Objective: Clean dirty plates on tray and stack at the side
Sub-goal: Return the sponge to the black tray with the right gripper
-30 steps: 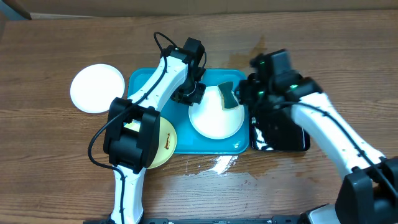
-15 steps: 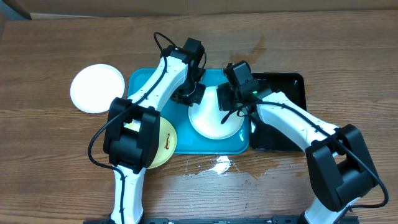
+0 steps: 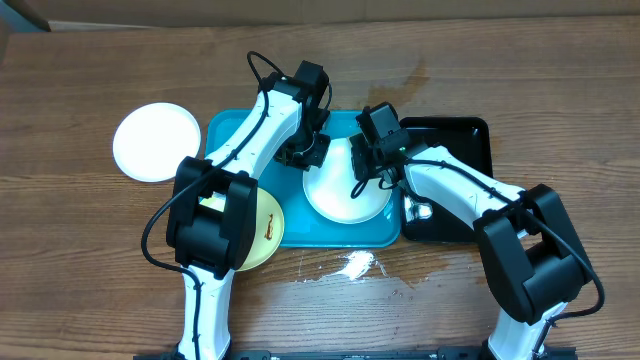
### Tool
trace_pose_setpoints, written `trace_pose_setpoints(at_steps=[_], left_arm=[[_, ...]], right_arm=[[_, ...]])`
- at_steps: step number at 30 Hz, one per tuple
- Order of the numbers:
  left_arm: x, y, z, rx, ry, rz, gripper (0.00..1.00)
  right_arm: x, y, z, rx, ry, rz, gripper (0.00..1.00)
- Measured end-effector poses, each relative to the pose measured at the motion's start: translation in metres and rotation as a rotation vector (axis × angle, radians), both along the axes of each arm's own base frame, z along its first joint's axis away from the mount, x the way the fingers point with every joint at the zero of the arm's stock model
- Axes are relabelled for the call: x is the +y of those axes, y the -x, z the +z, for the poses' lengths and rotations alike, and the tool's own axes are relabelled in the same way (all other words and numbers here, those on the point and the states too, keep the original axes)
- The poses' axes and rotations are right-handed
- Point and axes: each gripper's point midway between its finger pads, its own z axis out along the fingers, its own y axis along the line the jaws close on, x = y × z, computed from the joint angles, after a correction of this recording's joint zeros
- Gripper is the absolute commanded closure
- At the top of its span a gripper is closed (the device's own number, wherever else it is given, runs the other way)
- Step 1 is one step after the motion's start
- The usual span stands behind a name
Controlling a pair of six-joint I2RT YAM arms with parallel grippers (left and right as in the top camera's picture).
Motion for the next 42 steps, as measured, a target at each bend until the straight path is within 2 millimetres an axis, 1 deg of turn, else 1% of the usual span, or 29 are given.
trace_pose_setpoints(at_steps=[4,6,8,12,13,15,18,22,26,29,32,33,35,39,42], left_arm=[[0.000,0.000,0.000,-0.001,0.000,0.000,0.96],[0.000,0.000,0.000,-0.001,0.000,0.000,0.96],[0.000,0.000,0.000,-0.001,0.000,0.000,0.96],[0.000,0.000,0.000,-0.001,0.000,0.000,0.96],[0.000,0.000,0.000,-0.001,0.001,0.000,0.96],[0.000,0.000,0.000,-0.001,0.001,0.000,0.96],[0.000,0.000,0.000,-0.001,0.001,0.000,0.96],[0.000,0.000,0.000,-0.001,0.001,0.000,0.96],[0.000,0.000,0.000,-0.001,0.001,0.000,0.96],[0.000,-0.001,0.000,-0.002,0.001,0.000,0.96],[-0.001,-0.003,0.000,-0.011,0.004,0.000,0.96],[-0.001,-0.003,0.000,-0.013,0.005,0.000,0.96],[-0.002,-0.004,0.000,-0.016,0.006,0.000,0.96],[-0.002,-0.006,0.003,-0.023,0.009,0.000,0.96],[-0.005,-0.013,0.011,-0.046,0.018,0.001,0.96]], right_arm=[[0.001,-0.001,0.006,0.002,-0.003,-0.003,0.96],[0.004,-0.004,0.016,-0.006,-0.014,-0.001,0.96],[0.008,-0.008,0.032,-0.021,-0.034,0.004,0.96],[0.013,-0.012,0.074,-0.058,-0.093,-0.019,0.96],[0.013,-0.013,0.089,-0.077,-0.117,-0.029,0.96],[0.012,-0.010,0.102,-0.075,-0.155,-0.032,0.96],[0.011,-0.008,0.107,-0.058,-0.189,-0.031,0.96],[0.012,-0.001,0.104,-0.009,-0.223,-0.024,0.96],[0.015,0.001,0.105,0.002,-0.242,-0.016,0.96],[0.013,0.000,0.105,0.017,-0.265,-0.034,0.96],[0.001,-0.004,0.107,0.034,-0.297,-0.068,0.96],[-0.007,-0.005,0.109,0.042,-0.308,-0.087,0.96],[-0.027,-0.005,0.112,0.068,-0.316,-0.136,0.96],[-0.076,0.002,0.117,0.123,-0.308,-0.252,0.96],[-0.105,0.011,0.111,0.175,-0.274,-0.325,0.96]])
